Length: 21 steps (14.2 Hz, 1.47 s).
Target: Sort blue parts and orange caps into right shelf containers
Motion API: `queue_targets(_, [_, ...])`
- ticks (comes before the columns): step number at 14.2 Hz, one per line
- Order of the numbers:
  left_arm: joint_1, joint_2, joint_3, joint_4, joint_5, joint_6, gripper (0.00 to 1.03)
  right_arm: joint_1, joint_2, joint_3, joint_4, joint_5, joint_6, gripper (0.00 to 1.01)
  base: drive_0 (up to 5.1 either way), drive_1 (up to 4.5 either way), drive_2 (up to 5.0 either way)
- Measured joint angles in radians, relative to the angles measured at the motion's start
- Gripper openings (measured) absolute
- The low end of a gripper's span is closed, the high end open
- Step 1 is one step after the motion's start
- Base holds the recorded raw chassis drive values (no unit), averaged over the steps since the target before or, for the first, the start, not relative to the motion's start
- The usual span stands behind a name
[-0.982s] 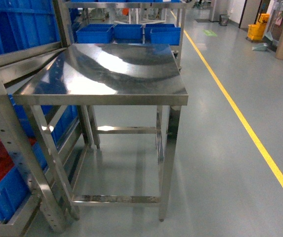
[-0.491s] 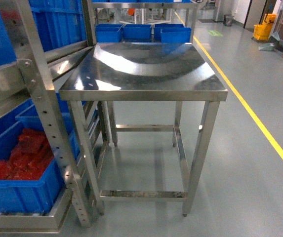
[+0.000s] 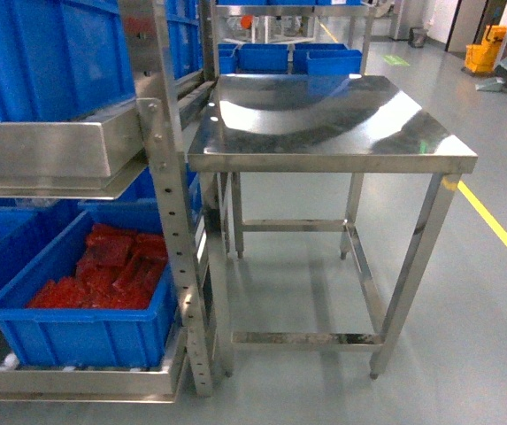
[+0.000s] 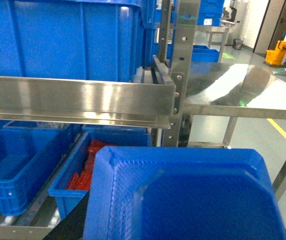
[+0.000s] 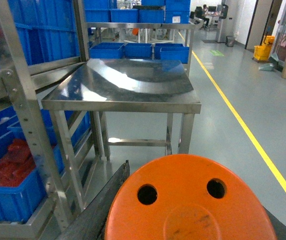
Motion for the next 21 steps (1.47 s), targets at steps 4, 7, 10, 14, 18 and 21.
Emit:
queue_targets(4, [0.000,0.000,0.000,-0.004,0.000,0.000,0.41,0.000,0.000,0.000,0.000,-0.001,0.000,0.43,-4.8,1.35,3.5])
queue_targets(7, [0.000,0.000,0.000,-0.001,-0.001,0.000,0.41,0.000,0.000,0.000,-0.002,-0.001,0.000,0.43,-5.0,1.35,3.2])
queue_targets(10, [0.000,0.000,0.000,-0.002,-0.001,0.000,0.41,0.000,0.000,0.000,0.001,-0.001,0.000,0.43,-5.0,1.41,3.2])
queue_targets(14, [0.000,0.000,0.000,0.002,0.000,0.000,0.41,0.000,0.000,0.000,0.001,0.000,0.000,0.43,-5.0,2.44,2.4])
queue_targets(18, [0.000,0.000,0.000,-0.002,0.000,0.000,0.41,0.000,0.000,0.000,-0.002,0.000,0.000,0.43,-5.0,2.39,2.4])
queue_targets(21, [0.000,0.000,0.000,0.003,0.001,0.000,0.41,0.000,0.000,0.000,-0.002,0.000,0.000,0.43,-5.0,2.43,2.4])
